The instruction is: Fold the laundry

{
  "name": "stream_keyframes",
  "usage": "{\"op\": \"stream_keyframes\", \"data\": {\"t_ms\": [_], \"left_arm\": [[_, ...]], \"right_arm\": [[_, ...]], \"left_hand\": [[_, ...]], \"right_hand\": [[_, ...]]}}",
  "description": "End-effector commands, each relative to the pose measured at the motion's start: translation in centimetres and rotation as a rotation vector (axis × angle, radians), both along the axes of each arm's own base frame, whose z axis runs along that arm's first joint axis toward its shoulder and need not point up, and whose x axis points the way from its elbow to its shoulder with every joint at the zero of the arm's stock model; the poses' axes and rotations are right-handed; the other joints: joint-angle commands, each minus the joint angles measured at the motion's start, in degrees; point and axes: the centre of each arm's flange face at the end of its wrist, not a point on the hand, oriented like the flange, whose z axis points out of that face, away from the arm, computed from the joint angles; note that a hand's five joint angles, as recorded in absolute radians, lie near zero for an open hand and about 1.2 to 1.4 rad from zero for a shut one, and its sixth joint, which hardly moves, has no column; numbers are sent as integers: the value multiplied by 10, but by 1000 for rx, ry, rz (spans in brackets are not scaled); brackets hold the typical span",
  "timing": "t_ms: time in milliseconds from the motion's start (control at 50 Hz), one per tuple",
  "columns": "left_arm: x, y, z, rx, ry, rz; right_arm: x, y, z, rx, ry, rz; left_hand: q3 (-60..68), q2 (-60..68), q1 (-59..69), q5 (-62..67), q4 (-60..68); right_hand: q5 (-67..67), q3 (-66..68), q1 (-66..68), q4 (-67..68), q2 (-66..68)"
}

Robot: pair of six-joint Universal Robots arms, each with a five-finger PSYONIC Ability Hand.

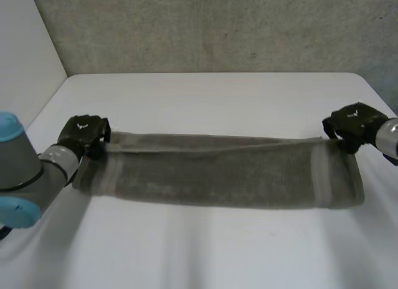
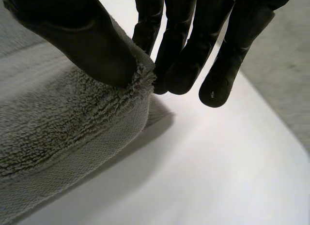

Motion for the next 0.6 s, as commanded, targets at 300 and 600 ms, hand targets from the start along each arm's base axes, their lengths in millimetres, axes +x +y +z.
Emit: {"op": "stream_keyframes", "data": {"t_ms": [300,600], "left_arm": [[-28,-45,-9,-75,21,5],[-25,-25,9,-65,26,5]], "right_arm": [[18,-42,-23,-149,36,-90],[14,-18,9,-138,-66,-147]], "left_hand": [[-580,-581,-548,-567,-583],[-593,-595,-561,-580,-596]], "right_hand": [[-669,-669,-661,-666,-653],[-669,-669,-661,-666,-653]]}}
